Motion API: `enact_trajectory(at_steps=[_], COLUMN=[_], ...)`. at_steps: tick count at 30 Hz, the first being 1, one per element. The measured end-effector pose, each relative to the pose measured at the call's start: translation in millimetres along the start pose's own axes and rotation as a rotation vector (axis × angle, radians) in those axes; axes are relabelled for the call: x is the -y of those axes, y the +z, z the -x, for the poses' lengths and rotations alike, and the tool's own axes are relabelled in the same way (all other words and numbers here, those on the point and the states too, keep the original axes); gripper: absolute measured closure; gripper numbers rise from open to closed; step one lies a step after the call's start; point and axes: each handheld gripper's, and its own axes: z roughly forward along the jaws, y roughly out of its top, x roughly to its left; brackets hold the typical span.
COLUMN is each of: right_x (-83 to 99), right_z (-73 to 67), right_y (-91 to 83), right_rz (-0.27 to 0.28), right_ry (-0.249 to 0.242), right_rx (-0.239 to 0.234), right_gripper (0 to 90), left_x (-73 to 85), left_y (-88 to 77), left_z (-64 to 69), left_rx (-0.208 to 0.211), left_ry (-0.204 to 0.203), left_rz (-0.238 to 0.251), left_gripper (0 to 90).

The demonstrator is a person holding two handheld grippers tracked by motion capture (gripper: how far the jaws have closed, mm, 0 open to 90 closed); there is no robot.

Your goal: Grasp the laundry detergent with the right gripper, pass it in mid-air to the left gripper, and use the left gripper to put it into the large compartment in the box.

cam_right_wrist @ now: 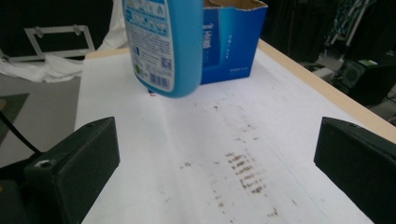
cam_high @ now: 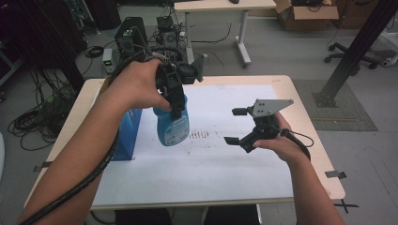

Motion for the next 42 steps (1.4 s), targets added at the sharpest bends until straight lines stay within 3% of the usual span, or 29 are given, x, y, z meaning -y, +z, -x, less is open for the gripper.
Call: enact_trajectory(at_steps=[3, 4, 9, 12, 15, 19, 25, 28, 35, 36, 39, 42], right_x=[-1.5, -1.5, -1.3, -1.9, -2.1, -1.5, -2.0, -4.4, -10.9, -14.8, -18.3, -23.7], right_z=[2.8, 3.4, 6.9, 8.5, 10.6, 16.2, 19.7, 22.2, 26.9, 28.3, 29.4, 30.2], right_y=[-5.3, -6.2, -12.1, -15.3, -17.7, -21.8, -24.4, -25.8, -26.1, -26.5, -26.8, -27.0], right_rz=[-0.021, -0.028, -0.07, -0.078, -0.087, -0.091, -0.113, -0.151, -0.254, -0.292, -0.319, -0.373], right_ry=[0.003, 0.003, 0.011, 0.01, 0.01, 0.041, 0.034, 0.021, -0.013, -0.022, -0.029, -0.049], right_rx=[0.008, 0.011, 0.031, 0.034, 0.038, 0.044, 0.047, 0.044, 0.027, 0.024, 0.024, 0.015], right_gripper=[0.2, 0.2, 0.2, 0.3, 0.3, 0.3, 0.4, 0.5, 1.1, 1.2, 1.4, 1.6], left_x=[2.2, 4.5, 8.3, 11.6, 13.0, 18.0, 25.8, 32.5, 43.6, 48.3, 52.1, 61.9], left_y=[-2.2, -3.6, -6.1, -9.6, -11.1, -19.8, -30.4, -35.8, -47.7, -53.1, -57.0, -65.7], left_z=[-4.4, -7.5, -13.8, -20.0, -21.5, -31.0, -44.0, -55.6, -70.0, -74.8, -78.4, -88.2], left_rx=[0.008, 0.02, 0.043, 0.063, 0.069, 0.093, 0.102, 0.107, 0.097, 0.097, 0.095, 0.1], left_ry=[-0.028, -0.073, -0.117, -0.19, -0.198, -0.262, -0.324, -0.379, -0.439, -0.456, -0.474, -0.526], left_rz=[-0.007, -0.005, -0.022, -0.038, -0.038, -0.039, -0.025, -0.027, -0.029, -0.029, -0.025, -0.013], left_gripper=[38.0, 38.0, 38.0, 38.0, 38.0, 38.0, 38.0, 38.0, 37.9, 38.0, 37.9, 37.9])
